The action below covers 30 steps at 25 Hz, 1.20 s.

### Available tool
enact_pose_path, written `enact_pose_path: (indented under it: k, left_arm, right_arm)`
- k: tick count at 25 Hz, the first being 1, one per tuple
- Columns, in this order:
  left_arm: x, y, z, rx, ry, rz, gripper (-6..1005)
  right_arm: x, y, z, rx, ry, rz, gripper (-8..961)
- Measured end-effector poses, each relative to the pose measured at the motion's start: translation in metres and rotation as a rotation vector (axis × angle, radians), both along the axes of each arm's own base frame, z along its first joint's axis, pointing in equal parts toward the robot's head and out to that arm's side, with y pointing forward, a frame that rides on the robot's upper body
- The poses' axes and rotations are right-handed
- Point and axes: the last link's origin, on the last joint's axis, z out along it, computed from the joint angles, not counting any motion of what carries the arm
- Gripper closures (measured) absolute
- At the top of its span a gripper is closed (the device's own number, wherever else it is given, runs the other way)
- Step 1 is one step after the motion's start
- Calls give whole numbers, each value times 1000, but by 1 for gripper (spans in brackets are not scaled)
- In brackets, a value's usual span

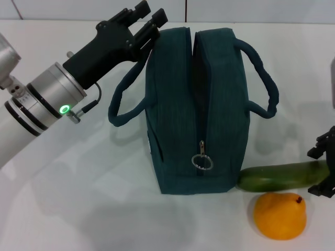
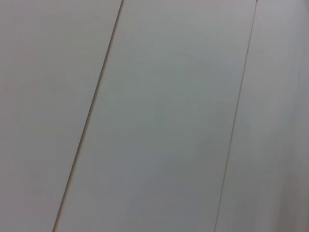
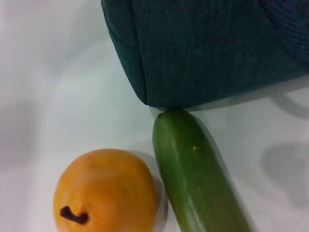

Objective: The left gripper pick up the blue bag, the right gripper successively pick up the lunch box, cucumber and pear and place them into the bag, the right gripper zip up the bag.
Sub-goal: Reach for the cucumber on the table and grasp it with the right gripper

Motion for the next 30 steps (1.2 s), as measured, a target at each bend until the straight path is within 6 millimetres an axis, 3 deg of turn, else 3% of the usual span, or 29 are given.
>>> enact_pose_path:
  k: [14,24,30]
  left_arm:
    - [0,0,0,1,0,-1,523]
    - [-1,1,2,4,8,-1,523]
    - [-2,1,2,4,11,0,523]
  right_arm:
    - [-8,2,-25,-32,-62,55,82]
    - [-9,1,-31,-34,-57,45,85]
    - [-9,2,-32,-19,-57,20,219]
